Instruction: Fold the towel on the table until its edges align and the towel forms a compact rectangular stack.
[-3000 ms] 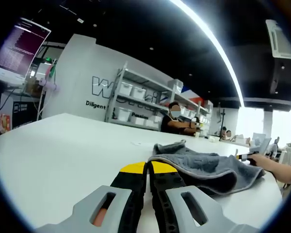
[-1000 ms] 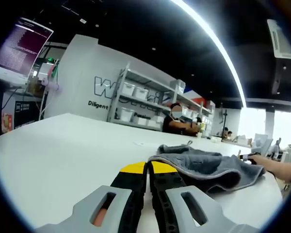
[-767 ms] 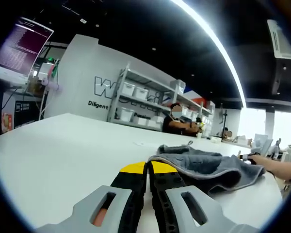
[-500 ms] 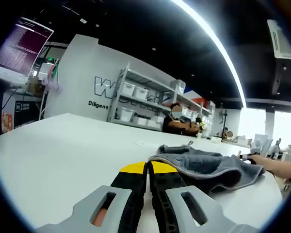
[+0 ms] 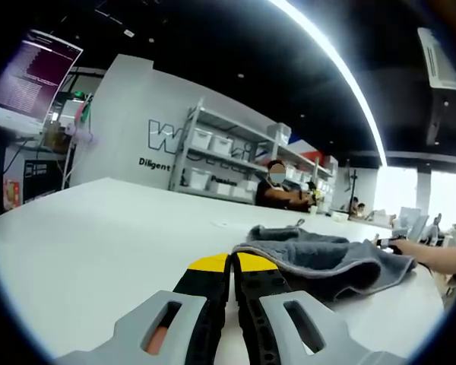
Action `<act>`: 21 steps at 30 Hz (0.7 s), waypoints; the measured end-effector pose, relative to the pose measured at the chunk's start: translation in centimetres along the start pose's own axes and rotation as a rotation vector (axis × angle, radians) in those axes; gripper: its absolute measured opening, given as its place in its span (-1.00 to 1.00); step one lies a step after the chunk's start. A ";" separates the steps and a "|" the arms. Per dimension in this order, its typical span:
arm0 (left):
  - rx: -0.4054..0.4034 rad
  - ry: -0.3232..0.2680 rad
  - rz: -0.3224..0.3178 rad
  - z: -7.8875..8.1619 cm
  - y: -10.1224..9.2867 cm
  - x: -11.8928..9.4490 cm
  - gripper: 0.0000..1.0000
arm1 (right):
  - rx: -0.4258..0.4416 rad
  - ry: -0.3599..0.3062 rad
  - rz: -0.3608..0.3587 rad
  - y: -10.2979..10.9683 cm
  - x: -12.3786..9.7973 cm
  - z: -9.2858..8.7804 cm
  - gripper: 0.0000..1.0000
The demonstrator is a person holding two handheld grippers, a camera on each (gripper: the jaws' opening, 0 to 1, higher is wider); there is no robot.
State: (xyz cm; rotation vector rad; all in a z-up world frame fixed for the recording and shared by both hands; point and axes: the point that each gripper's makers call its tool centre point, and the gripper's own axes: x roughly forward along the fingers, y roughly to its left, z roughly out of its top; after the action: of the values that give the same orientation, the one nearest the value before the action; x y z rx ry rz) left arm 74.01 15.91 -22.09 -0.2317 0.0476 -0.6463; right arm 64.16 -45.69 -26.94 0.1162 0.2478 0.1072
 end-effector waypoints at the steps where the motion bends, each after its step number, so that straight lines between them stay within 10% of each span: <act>1: 0.001 0.000 0.000 0.0 0.0 0.0 -0.97 | -0.002 -0.001 0.005 -0.1 0.0 0.1 -0.93; 21: 0.031 0.012 0.008 -0.2 0.2 0.0 -0.97 | 0.000 -0.010 0.001 -1.5 -0.1 0.3 -0.93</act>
State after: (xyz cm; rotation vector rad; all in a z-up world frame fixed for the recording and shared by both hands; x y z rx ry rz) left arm 74.09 16.00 -22.34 -0.1975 0.0498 -0.6401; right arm 64.30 -47.25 -26.78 0.1164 0.2373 0.1075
